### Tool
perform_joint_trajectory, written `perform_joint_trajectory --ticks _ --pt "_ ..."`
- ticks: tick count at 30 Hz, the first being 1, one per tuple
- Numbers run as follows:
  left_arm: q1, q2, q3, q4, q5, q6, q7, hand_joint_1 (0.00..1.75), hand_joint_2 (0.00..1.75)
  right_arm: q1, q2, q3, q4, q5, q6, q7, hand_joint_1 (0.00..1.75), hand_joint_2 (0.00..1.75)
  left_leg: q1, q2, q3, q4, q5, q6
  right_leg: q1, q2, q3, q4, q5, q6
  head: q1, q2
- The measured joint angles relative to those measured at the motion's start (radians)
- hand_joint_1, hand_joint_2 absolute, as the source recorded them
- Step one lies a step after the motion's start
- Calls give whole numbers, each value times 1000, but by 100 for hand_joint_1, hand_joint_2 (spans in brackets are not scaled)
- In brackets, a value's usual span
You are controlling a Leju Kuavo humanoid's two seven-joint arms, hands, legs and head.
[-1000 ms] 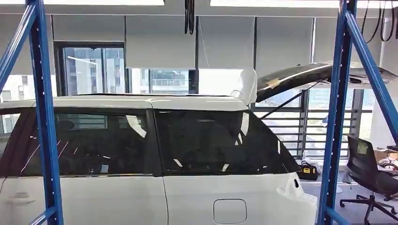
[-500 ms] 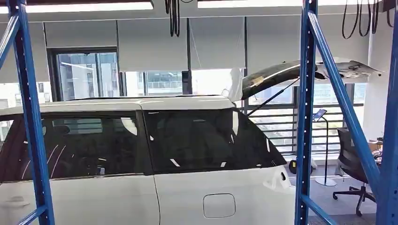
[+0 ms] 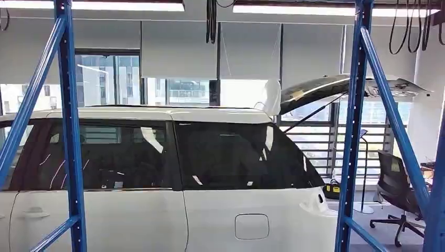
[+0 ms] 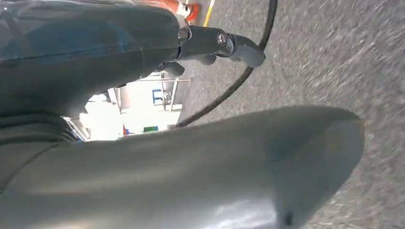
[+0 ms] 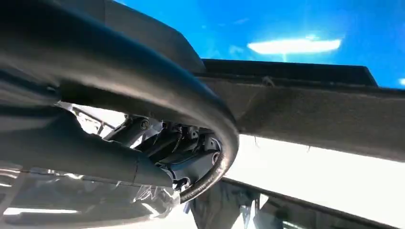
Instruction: Take the parts from the cabinet and place them on the table.
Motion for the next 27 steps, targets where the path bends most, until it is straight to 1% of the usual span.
perform_joint_trajectory --ticks 1,2,3,4,5,6,7,8,9,10,11,12,13,14,15,16,17,18,19,20,21,22,23,24,25,26,27 --pt "0 0 0 0 0 0 0 0 0 1 0 0 0 0 0 0 175 175 -2 0 -12 2 8 0 1 0 32 -33 30 -3 0 0" --pt "0 0 0 0 0 0 0 0 0 1 0 0 0 0 0 0 175 175 -4 -1 -24 3 16 -1 5 0 79 -95 62 -8 0 0" --pt "0 0 0 0 0 0 0 0 0 1 0 0 0 0 0 0 175 175 -6 -2 -31 4 23 -2 8 0 139 -180 78 -17 0 0" --pt "0 0 0 0 0 0 0 0 0 -2 1 0 0 0 0 0 175 175 -8 -1 -39 5 28 -6 15 -1 196 -261 57 -29 0 0" --pt "-1 0 0 0 0 0 0 0 0 -5 5 0 0 0 -1 0 175 175 -11 1 -44 6 36 -11 19 -3 226 -319 38 -29 0 0" --pt "-1 0 0 0 -1 0 0 0 0 -8 5 -1 0 1 -1 0 175 175 -9 2 -49 3 48 -17 22 -2 221 -323 39 -30 2 0" --pt "-1 0 0 0 -1 0 0 0 0 -9 6 0 0 1 -1 0 175 175 -7 3 -52 0 55 -21 24 -2 217 -324 42 -32 0 0" --pt "0 0 0 0 -1 0 0 0 0 -7 5 0 0 1 -1 0 175 175 -7 2 -53 -2 62 -26 24 -2 214 -327 49 -33 1 1" --pt "0 0 0 0 -1 0 0 0 0 -4 5 -1 1 2 -1 0 175 175 -8 0 -57 3 52 -31 4 -5 210 -337 61 -37 1 0" --pt "1 0 0 0 -1 0 0 0 0 -3 5 0 2 3 -1 0 175 175 -4 -1 -65 23 18 -37 6 -5 205 -337 69 -40 1 -1" --pt "4 0 0 0 -1 0 1 0 0 -3 5 0 2 3 -1 0 175 175 -1 -2 -83 83 -41 -40 5 -6 197 -337 76 -51 3 0" --pt "4 0 0 0 -1 0 0 0 0 -4 6 0 2 3 -1 0 175 175 3 -3 -104 159 -91 -44 5 -6 189 -337 83 -54 2 0" --pt "4 0 0 0 -1 0 0 0 0 -4 7 0 2 3 -1 -1 175 175 6 -4 -125 237 -129 -48 5 -6 180 -337 91 -55 2 -1" --pt "3 0 0 0 -2 0 0 0 0 -2 7 0 2 3 -1 -1 175 175 11 -4 -134 293 -141 -53 5 -6 170 -336 99 -54 3 0" --pt "3 1 0 0 -2 1 0 0 0 0 7 0 2 3 -1 -1 175 175 16 -4 -127 308 -127 -58 3 -6 161 -336 106 -51 2 0" --pt "3 2 0 0 -2 1 0 0 0 1 7 0 2 4 -1 -1 175 175 22 -4 -99 280 -96 -63 -1 -6 150 -334 112 -45 3 0" --pt "3 3 0 0 -2 1 0 0 0 2 7 0 2 4 -1 -1 175 175 27 -3 -51 214 -60 -69 -6 -5 139 -330 118 -38 2 0" --pt "3 3 0 0 -2 1 0 0 0 2 6 0 2 4 -1 -1 175 175 34 -3 10 121 -35 -76 -12 -5 130 -322 121 -32 2 0" --pt "1 3 0 0 -2 1 0 0 0 1 7 0 2 4 -2 -1 175 175 40 -4 57 41 -59 -88 -11 -5 121 -314 122 -27 3 0" --pt "0 3 0 0 -3 1 0 0 0 0 5 -1 2 5 -2 -1 175 175 26 -12 74 13 -67 -83 -8 -5 113 -309 126 -18 5 0" --pt "0 3 0 0 -3 0 0 0 0 0 6 -1 2 5 -2 -1 175 175 29 -10 66 14 -68 -78 -6 -5 110 -310 134 -10 2 0" --pt "1 3 0 0 -4 0 0 0 0 1 6 -1 2 6 -2 -1 175 175 25 -11 60 17 -66 -71 -5 -5 108 -311 140 -3 3 0" --pt "2 3 0 0 -4 0 0 0 0 2 6 -1 2 5 -3 -1 175 175 22 -11 55 20 -62 -62 -8 -5 107 -314 146 3 4 0" --pt "3 4 0 0 -4 0 0 0 0 2 3 -1 3 6 -3 -1 175 175 27 -8 48 15 -53 -47 -8 -4 101 -311 143 8 4 0" --pt "3 4 0 0 -4 0 1 0 0 2 3 -1 3 6 -3 -1 175 175 24 -7 41 15 -46 -36 -10 -5 91 -293 115 7 4 -1" --pt "2 4 0 0 -4 -1 1 0 0 2 3 -1 3 6 -3 -1 175 175 22 -6 32 15 -38 -24 -10 -5 71 -241 66 6 3 0" --pt "2 4 0 0 -4 -2 1 0 0 2 3 -1 3 6 -3 -2 175 175 19 -6 23 15 -32 -16 -8 -5 44 -167 16 6 5 0"
